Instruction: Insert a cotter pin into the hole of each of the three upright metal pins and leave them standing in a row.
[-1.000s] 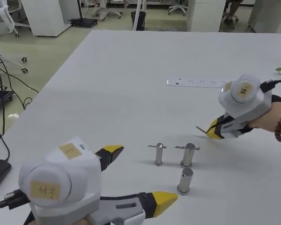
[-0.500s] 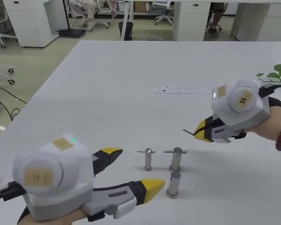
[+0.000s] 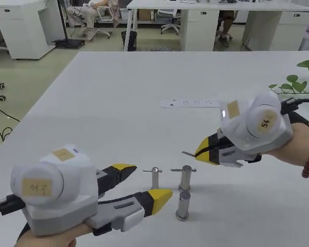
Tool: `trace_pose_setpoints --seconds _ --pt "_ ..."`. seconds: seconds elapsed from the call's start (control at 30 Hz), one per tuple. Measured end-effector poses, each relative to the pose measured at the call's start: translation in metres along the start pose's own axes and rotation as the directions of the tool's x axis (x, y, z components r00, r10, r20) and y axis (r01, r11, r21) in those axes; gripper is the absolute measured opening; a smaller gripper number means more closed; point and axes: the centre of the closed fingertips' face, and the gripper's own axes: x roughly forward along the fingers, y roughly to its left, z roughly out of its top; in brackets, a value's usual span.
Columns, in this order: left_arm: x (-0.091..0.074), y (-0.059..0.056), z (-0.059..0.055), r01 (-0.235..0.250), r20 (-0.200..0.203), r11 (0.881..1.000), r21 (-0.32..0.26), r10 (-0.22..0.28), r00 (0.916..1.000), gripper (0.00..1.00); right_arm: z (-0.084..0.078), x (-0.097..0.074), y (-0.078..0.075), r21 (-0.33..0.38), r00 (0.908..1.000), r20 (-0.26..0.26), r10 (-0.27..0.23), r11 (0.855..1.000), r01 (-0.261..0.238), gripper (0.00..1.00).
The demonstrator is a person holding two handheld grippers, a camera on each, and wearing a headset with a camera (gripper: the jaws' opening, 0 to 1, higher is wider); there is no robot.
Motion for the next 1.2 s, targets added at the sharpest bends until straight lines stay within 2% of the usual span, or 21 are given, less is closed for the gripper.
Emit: trace_pose_setpoints --seconds 0.17,0.43,0.57,1.2 --pt "0.003 0.000 0.003 0.010 0.003 1.000 -0.018 -0.010 0.9999 0.43 0.013 -0.002 0.011 -0.056 0.9998 0.018 0.011 0.998 -0.010 0.03" --pt "0.010 -0.004 0.004 0.040 -0.007 0.997 -0.063 -0.040 0.9992 0.34 0.026 -0.004 0.022 -0.133 0.9996 0.025 0.013 0.991 -0.010 0.03" --pt "0.013 -0.005 0.005 0.050 -0.006 0.993 -0.104 -0.051 0.9987 0.29 0.030 -0.003 0.029 -0.163 0.9996 0.023 0.017 0.987 -0.013 0.03" --pt "0.024 -0.012 0.008 0.082 0.009 0.969 -0.232 -0.083 0.9965 0.13 0.051 -0.006 0.043 -0.227 0.9983 0.053 0.022 0.974 -0.009 0.03"
